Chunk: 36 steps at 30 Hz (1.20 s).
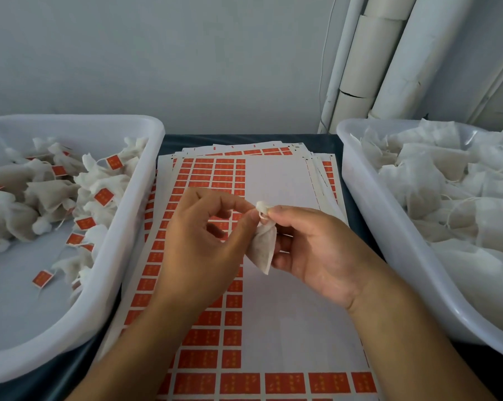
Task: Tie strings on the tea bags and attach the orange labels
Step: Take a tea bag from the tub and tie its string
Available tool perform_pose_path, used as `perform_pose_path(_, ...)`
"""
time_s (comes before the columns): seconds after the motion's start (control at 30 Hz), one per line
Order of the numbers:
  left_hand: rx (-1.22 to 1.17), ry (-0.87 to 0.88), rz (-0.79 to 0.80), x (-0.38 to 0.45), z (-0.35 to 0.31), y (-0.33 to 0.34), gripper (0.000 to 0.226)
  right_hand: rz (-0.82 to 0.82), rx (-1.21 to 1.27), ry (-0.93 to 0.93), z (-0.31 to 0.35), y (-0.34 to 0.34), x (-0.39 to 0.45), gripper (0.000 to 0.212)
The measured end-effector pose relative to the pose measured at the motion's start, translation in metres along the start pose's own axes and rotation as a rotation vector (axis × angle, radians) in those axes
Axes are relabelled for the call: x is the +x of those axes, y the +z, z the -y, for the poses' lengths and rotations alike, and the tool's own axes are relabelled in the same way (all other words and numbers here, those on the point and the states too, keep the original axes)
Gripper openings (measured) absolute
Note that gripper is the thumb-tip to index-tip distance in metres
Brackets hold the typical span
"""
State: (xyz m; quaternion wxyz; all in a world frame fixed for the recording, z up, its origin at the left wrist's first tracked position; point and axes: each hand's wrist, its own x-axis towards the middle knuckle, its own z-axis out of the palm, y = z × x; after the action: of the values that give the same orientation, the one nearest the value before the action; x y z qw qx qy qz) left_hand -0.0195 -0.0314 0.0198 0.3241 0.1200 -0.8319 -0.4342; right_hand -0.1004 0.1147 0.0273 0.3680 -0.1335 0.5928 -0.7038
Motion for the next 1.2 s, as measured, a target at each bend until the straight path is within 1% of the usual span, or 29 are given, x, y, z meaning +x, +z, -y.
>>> perform_pose_path(0.07, 0.074, 0.077, -0.057, 0.000, 0.001, -0.001, 0.016, -0.014, -0.024, 0.013, 0.001, 0.003, 0.001, 0.026)
perform_pose_path(0.13, 0.165, 0.218, -0.093, 0.001, 0.003, -0.003, 0.017, -0.019, -0.027, 0.030, 0.002, 0.005, 0.000, 0.025)
perform_pose_path(0.2, 0.246, 0.385, -0.095, 0.002, 0.008, -0.004, 0.016, -0.017, -0.017, 0.033, 0.002, 0.005, -0.001, 0.027)
perform_pose_path(0.27, 0.302, 0.479, -0.077, 0.003, 0.014, -0.006, 0.017, -0.022, -0.018, 0.030, 0.002, 0.004, -0.001, 0.031)
perform_pose_path(0.4, 0.333, 0.507, -0.032, 0.005, 0.018, -0.006, 0.021, -0.059, -0.033, 0.033, 0.002, 0.004, -0.001, 0.030)
perform_pose_path(0.57, 0.330, 0.551, -0.031, 0.008, 0.020, -0.007, 0.021, -0.051, -0.100, 0.021, 0.005, 0.003, -0.001, 0.029)
perform_pose_path(0.67, 0.342, 0.555, -0.030, 0.008, 0.021, -0.006, 0.020, -0.095, -0.193, 0.004, 0.005, 0.002, -0.001, 0.029)
perform_pose_path(0.8, 0.378, 0.535, -0.019, 0.009, 0.021, -0.005, 0.020, -0.139, -0.232, -0.009, 0.006, 0.001, 0.000, 0.027)
perform_pose_path(0.9, 0.384, 0.423, 0.038, 0.007, 0.020, -0.003, 0.023, -0.148, -0.318, -0.052, 0.004, 0.002, 0.000, 0.025)
perform_pose_path(1.0, 0.380, 0.300, 0.095, 0.004, 0.019, -0.001, 0.012, -0.148, -0.511, -0.161, 0.002, 0.003, 0.001, 0.020)
perform_pose_path(1.1, 0.352, 0.213, 0.102, 0.004, 0.018, -0.001, 0.010, -0.141, -0.598, -0.261, 0.000, 0.004, 0.001, 0.017)
perform_pose_path(1.2, 0.342, 0.177, 0.087, 0.004, 0.017, -0.002, 0.009, -0.137, -0.629, -0.325, -0.001, 0.006, 0.002, 0.014)
